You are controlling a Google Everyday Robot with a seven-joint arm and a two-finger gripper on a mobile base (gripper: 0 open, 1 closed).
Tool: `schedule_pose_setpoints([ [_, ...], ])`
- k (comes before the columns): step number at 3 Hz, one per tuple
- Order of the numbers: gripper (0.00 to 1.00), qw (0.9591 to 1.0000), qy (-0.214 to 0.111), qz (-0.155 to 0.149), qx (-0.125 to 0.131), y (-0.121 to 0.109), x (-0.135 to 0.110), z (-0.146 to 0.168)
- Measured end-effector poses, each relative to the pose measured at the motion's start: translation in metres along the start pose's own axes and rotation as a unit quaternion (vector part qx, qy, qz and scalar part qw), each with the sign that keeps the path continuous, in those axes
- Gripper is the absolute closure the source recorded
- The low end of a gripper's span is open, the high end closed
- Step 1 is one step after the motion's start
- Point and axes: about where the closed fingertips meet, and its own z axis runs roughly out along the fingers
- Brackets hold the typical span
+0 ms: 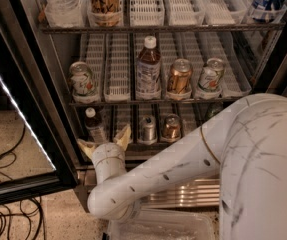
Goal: Pick blue plastic bottle from bottom shelf of fridge
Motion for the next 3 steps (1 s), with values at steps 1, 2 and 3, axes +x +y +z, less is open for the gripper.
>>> schedule_pose_setpoints([
  [1, 0.14, 1.0, 0.003, -0.006, 0.005, 0.0, 0.006, 0.005],
  [2, 0.2, 0.9997, 0.001, -0.022, 0.007, 0.009, 0.016, 0.022],
  [3, 0.23, 0.9997, 0.0, -0.023, 0.009, 0.013, 0.019, 0.032],
])
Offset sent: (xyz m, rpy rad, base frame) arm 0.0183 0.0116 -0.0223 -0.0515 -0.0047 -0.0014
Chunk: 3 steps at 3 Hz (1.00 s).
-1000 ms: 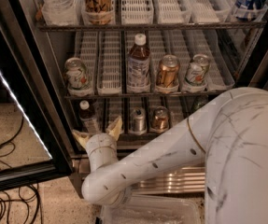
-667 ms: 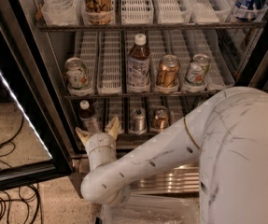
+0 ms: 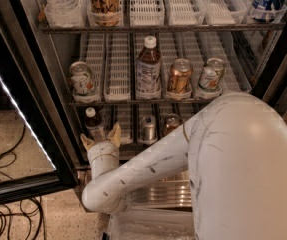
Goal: Pick blue plastic bottle from bottom shelf of fridge
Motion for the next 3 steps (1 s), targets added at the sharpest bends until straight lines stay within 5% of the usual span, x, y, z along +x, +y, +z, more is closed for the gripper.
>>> schedule_pose_setpoints([
  [3, 0.24, 0.9998, -0.019, -0.003, 0.006, 0.001, -0.004, 0.034],
])
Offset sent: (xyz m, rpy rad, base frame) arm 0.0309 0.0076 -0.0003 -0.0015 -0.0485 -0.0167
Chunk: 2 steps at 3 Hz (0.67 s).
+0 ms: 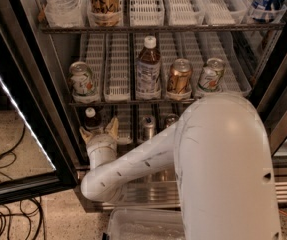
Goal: Pick blue plastic bottle from bottom shelf of fridge
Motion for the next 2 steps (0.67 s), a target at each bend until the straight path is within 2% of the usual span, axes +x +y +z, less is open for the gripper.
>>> schedule_pose_setpoints([
  [1, 0.27, 1.0, -0.003, -0.001, -0.006, 0.0029, -0.0011, 0.0122],
  [2, 0.45, 1.0, -0.001, 0.002, -0.01, 0.0049, 0.0008, 0.0176],
])
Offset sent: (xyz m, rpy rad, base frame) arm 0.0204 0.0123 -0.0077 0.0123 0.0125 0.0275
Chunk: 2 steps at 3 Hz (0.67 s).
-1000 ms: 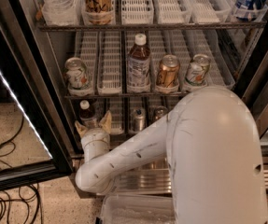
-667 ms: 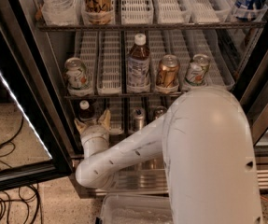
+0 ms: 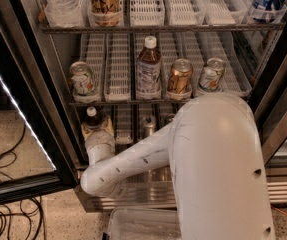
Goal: Pick blue plastic bottle from bottom shelf of fridge
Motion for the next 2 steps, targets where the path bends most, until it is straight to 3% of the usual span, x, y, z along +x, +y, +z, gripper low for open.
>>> schedule_pose_setpoints([
  [1, 0.69, 1.0, 0.0, 0.0, 0.0, 0.0, 0.0, 0.0],
  [2, 0.92, 0.9998, -0.012, 0.0, 0.018, -0.0029, -0.0023, -0.0043],
])
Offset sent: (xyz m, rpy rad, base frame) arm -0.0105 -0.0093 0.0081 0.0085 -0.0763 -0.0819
